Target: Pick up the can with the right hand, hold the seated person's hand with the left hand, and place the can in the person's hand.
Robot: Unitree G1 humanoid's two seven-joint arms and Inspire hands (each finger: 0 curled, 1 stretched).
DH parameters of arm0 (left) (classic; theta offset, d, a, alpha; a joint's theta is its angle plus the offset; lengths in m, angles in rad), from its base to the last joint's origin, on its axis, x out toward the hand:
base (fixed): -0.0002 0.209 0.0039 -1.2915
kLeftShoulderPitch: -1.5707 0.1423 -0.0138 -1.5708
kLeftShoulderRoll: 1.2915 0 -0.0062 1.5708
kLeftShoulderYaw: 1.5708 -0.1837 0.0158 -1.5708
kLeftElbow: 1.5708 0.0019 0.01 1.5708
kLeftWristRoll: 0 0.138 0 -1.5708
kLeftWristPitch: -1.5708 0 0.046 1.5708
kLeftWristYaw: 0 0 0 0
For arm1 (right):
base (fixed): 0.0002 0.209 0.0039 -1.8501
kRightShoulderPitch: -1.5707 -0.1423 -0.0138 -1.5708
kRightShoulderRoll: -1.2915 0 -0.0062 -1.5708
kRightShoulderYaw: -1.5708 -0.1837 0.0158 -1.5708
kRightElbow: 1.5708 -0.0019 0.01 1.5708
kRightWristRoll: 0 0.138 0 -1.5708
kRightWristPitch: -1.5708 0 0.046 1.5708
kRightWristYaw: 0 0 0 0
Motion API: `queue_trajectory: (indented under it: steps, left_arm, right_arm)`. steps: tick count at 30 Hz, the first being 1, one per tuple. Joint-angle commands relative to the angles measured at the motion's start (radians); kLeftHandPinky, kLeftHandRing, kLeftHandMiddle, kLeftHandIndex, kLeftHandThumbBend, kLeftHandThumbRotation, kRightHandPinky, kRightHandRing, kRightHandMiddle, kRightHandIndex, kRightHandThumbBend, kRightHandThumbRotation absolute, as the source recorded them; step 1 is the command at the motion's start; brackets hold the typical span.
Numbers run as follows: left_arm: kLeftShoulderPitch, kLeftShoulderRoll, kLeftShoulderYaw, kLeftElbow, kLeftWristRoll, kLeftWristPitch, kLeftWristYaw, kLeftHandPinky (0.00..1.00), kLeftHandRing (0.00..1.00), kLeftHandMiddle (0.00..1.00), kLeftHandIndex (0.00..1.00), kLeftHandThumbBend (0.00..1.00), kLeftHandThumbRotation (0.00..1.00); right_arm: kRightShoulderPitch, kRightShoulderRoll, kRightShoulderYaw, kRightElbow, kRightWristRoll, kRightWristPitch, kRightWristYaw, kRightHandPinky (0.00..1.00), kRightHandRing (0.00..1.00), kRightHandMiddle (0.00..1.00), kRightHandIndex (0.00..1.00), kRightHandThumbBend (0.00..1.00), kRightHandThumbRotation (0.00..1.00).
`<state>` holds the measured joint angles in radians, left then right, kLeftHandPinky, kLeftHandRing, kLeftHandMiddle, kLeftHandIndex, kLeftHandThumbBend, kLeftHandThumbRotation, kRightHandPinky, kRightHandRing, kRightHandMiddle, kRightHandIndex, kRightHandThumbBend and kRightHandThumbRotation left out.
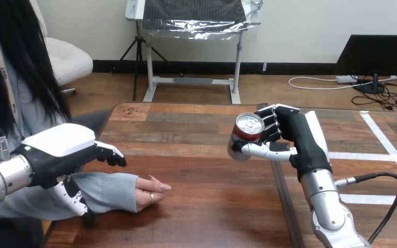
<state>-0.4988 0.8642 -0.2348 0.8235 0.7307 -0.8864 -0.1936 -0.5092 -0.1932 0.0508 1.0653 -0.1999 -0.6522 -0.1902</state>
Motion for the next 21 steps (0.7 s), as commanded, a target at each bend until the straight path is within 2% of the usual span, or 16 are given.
queue_trajectory:
  steps: [1,8,21]
  left_arm:
    - [-0.088,0.01,-0.019,0.02,0.009,0.012,0.037,0.67,0.73,0.74,0.74,1.0,0.15]
    - [-0.101,0.006,-0.032,0.038,0.006,0.009,0.034,0.63,0.7,0.73,0.73,1.0,0.14]
    - [-0.123,-0.002,-0.056,0.074,0.006,0.015,0.037,0.61,0.68,0.72,0.72,1.0,0.17]
  right_arm:
    - [-0.038,-0.007,-0.025,-0.07,0.02,-0.016,-0.002,0.35,0.4,0.47,0.5,0.79,0.0]
    - [-0.029,-0.002,-0.036,-0.08,0.035,-0.015,0.015,0.35,0.4,0.47,0.5,0.79,0.0]
    - [-0.008,-0.005,-0.041,-0.113,0.029,-0.008,0.02,0.36,0.41,0.47,0.5,0.79,0.0]
